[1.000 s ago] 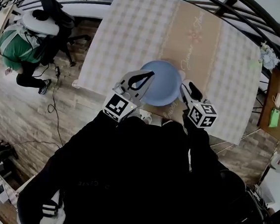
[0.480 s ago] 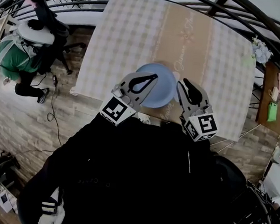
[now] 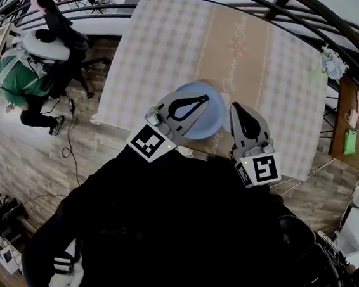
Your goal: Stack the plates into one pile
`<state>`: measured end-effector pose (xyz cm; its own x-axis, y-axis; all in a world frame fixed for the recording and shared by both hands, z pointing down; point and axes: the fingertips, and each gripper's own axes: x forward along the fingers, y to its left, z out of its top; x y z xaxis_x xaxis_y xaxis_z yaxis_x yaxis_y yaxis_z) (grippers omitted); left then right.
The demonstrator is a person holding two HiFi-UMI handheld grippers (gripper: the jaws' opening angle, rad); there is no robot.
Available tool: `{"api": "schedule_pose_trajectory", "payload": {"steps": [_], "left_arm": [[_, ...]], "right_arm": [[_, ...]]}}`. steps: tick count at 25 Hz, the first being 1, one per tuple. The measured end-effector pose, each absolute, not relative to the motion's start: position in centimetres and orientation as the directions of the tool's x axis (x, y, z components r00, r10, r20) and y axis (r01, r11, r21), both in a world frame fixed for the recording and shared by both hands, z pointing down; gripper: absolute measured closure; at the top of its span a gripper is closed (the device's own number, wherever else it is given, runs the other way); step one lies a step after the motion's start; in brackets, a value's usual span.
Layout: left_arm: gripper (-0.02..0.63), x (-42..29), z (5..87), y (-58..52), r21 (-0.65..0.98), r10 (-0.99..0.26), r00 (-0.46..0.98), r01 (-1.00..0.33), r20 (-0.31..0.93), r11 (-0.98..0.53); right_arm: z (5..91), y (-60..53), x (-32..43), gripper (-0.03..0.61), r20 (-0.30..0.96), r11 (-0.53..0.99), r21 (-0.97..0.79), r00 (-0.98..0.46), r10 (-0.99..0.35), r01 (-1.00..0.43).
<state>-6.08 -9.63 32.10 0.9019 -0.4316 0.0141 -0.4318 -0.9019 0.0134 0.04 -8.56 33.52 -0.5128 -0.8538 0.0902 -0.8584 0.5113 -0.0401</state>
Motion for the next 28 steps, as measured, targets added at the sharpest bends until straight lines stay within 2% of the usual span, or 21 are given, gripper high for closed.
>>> {"api": "schedule_pose_trajectory", "payload": {"steps": [28], "left_arm": [[0.592, -5.0, 30.9, -9.1, -0.009, -0.395, 0.918, -0.395, 0.014, -0.919]], "right_arm": [[31.6, -8.1, 0.0, 0.572, 0.067, 0.512, -0.021, -0.512, -0.856, -0.859]]}}
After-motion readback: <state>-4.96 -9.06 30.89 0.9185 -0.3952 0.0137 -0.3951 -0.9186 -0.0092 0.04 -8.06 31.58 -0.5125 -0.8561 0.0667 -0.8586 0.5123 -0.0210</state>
